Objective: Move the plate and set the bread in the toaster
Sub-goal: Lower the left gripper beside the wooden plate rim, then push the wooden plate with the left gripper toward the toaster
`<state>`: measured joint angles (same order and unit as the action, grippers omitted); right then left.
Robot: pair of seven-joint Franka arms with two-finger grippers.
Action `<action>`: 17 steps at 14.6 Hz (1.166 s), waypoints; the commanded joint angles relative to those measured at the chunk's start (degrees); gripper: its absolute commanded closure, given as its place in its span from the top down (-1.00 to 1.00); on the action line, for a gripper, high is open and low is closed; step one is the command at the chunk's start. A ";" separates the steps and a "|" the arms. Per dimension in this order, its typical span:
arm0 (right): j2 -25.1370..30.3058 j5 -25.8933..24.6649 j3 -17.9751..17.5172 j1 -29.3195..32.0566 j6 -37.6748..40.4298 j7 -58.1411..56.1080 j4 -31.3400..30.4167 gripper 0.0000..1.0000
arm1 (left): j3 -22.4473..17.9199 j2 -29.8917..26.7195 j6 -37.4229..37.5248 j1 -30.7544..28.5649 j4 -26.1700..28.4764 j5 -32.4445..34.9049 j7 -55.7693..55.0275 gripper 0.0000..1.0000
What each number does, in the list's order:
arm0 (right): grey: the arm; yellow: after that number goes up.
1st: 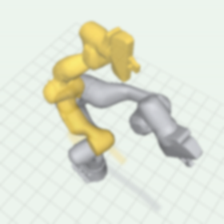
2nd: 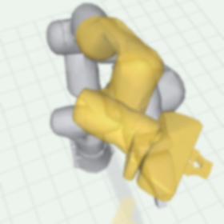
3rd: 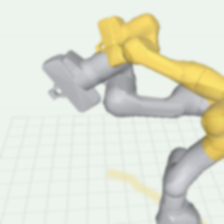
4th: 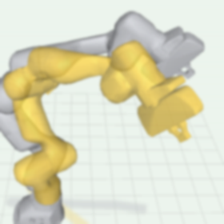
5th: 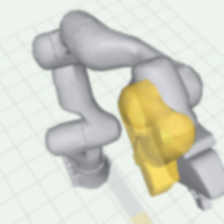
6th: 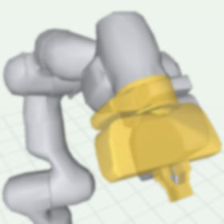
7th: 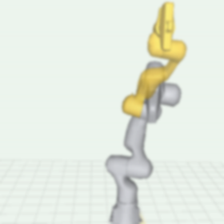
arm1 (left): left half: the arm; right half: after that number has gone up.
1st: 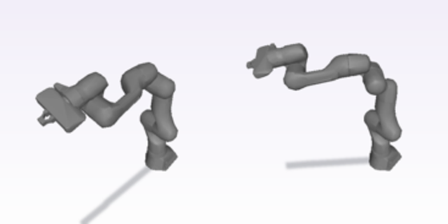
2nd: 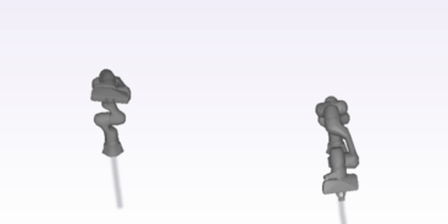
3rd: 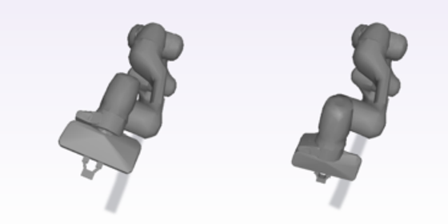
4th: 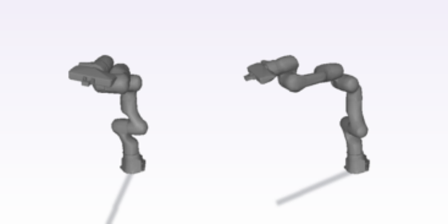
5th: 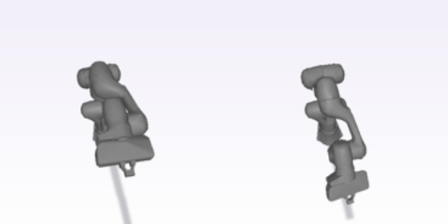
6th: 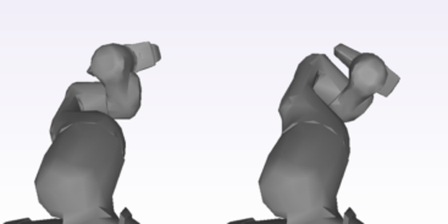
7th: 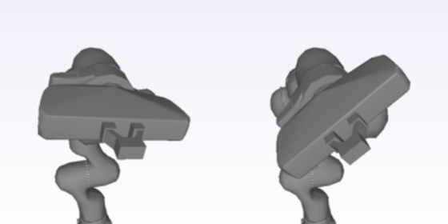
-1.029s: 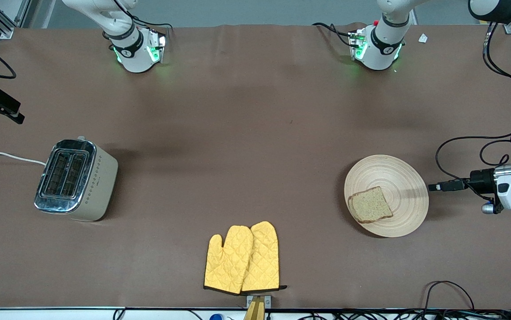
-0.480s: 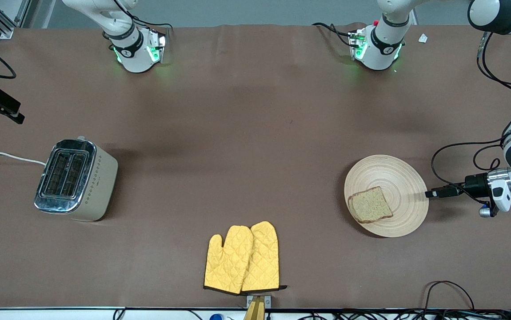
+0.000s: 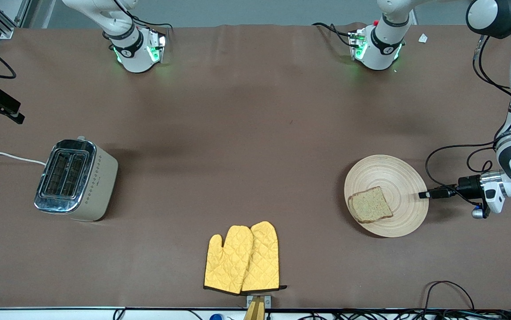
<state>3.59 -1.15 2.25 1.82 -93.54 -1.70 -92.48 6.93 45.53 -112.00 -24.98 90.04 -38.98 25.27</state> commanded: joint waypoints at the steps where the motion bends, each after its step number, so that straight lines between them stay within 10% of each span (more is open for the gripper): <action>1: 0.98 -0.17 -0.40 0.55 -0.33 0.03 -1.04 1.00 | 0.19 1.14 -1.20 0.37 -1.18 -1.36 2.32 -0.06; 17: 0.98 -0.08 -0.40 0.64 -0.33 0.11 -0.95 1.00 | 0.72 2.37 -1.46 0.19 -2.14 -4.18 7.86 -0.97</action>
<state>3.59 -1.15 2.25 1.82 -93.54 -1.70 -92.49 7.46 46.88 -112.08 -25.21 88.98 -43.07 33.45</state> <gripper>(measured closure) 0.000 0.855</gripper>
